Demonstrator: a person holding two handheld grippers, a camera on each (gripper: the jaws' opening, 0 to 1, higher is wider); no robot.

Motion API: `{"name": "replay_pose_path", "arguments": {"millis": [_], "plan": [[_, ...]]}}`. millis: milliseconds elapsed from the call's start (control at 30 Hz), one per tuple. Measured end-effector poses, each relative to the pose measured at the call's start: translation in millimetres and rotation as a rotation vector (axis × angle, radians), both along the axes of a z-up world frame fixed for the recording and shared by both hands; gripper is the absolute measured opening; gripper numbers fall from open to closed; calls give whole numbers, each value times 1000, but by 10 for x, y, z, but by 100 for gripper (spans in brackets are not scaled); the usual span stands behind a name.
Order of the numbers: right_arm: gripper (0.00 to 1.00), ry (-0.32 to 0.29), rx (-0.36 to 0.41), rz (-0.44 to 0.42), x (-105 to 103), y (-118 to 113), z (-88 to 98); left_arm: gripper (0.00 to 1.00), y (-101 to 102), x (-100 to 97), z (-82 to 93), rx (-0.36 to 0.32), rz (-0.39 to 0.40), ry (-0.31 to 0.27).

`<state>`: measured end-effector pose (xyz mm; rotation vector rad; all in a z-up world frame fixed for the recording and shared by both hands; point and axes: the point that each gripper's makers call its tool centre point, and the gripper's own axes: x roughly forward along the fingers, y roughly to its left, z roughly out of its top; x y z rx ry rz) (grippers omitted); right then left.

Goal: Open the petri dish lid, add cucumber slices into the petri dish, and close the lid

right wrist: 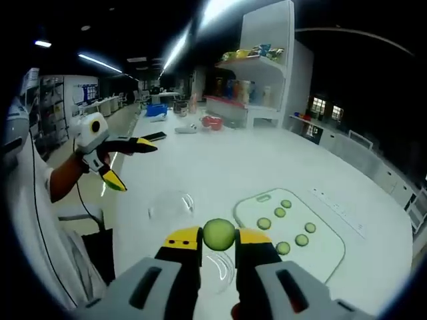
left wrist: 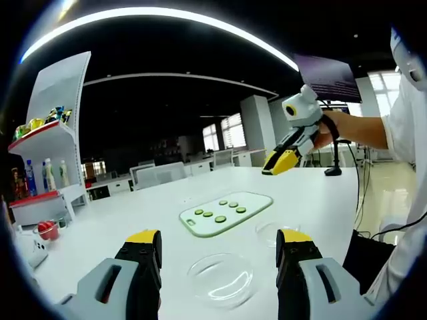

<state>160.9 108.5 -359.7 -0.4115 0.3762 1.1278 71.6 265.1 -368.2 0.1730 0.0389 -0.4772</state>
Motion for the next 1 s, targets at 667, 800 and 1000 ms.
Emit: {"name": "replay_pose_path", "arguments": {"millis": [667,800,1000], "plan": [[19,53,-47,30,-198,51,-296,70,-55,-35,13,0,-9,-4],[19,61,-56,32,-217,59,-359,70,-44,-40,4,0,-5,-1],[19,80,-67,24,-232,42,-477,70,-53,-44,0,0,-7,-1]]}}
